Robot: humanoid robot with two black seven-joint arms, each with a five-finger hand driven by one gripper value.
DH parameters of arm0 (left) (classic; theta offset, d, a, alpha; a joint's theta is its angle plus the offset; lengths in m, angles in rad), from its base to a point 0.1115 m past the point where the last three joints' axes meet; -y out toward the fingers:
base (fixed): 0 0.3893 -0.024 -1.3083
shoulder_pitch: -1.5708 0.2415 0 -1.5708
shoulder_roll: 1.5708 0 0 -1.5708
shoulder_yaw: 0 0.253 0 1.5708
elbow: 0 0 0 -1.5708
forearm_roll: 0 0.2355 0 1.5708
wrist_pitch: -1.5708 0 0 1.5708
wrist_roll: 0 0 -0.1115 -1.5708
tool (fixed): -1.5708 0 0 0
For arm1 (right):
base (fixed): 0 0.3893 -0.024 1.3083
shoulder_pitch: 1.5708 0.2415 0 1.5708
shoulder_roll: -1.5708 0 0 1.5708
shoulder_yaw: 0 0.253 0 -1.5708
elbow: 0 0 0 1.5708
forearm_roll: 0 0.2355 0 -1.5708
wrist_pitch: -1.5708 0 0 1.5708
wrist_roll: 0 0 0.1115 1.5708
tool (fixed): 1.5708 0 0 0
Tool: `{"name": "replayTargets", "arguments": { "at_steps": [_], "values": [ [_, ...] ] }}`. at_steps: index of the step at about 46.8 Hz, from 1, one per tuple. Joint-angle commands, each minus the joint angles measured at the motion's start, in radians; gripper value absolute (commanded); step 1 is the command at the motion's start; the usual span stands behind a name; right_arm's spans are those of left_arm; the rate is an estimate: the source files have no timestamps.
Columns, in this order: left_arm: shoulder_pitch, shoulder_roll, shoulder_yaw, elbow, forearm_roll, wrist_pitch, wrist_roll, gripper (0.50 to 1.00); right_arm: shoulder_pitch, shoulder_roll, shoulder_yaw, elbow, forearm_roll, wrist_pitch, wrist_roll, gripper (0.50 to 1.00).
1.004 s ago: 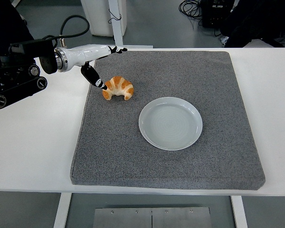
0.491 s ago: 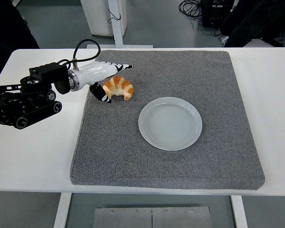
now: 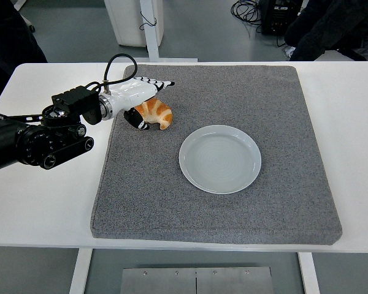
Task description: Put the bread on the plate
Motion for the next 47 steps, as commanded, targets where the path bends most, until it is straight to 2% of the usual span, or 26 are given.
{"name": "replayTargets", "arguments": {
  "at_steps": [1,13,21,47],
  "values": [
    [-0.003,-0.001,-0.005,0.001,-0.004,0.002,-0.002,0.995,-0.001,0.0,0.0,-0.002,0.0,0.0,0.0,1.0],
    [0.0,-0.005,-0.001,0.01,-0.002,0.016,-0.002,0.989,-0.003,0.0,0.0,-0.002,0.0,0.0,0.0,1.0],
    [0.002,-0.038,0.003,0.045,-0.002,0.032,-0.009,0.986,-0.003,0.0,0.0,-0.002,0.0,0.0,0.0,1.0],
    [0.02,-0.04,0.003,0.053,-0.007,0.032,-0.014,0.969,-0.003,0.0,0.0,-0.002,0.0,0.0,0.0,1.0]
  ]
}}
